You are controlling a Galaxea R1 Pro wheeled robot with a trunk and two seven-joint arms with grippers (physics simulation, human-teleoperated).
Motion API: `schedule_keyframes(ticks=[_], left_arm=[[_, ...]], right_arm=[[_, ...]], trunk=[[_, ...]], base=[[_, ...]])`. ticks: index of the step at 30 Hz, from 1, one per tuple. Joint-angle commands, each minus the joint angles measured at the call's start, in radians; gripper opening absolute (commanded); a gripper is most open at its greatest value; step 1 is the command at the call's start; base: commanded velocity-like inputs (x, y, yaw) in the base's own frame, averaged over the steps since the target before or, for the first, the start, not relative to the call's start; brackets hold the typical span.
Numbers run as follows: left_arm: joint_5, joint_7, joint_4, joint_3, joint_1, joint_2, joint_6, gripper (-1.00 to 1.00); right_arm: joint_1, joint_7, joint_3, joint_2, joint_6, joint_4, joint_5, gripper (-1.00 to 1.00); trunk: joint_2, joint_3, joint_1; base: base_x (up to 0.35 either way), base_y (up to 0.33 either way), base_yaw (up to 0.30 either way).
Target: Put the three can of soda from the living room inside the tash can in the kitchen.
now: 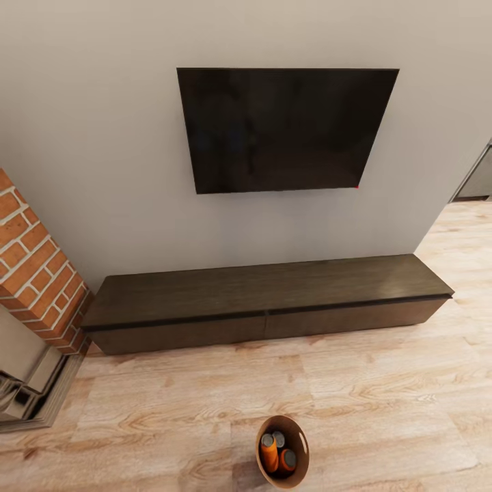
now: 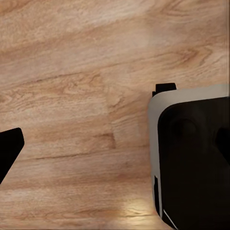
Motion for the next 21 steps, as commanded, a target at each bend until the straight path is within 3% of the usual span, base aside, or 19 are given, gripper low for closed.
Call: schedule_keyframes(ticks=[1,21], left_arm=[[0.0,-0.001,0.0,0.0,0.0,-0.002,0.0,1.0],[-0.001,-0.003,0.001,0.0,0.001,-0.011,-0.003,1.0]], right_arm=[[0.0,0.0,0.0,0.0,0.0,0.0,0.0,1.0],[0.002,0.0,0.0,0.001,0.0,0.0,0.0,1.0]], trunk=[[0.0,0.0,0.0],[0.0,0.0,0.0]], base=[[0.0,0.0,0.0],[0.0,0.0,0.0]])
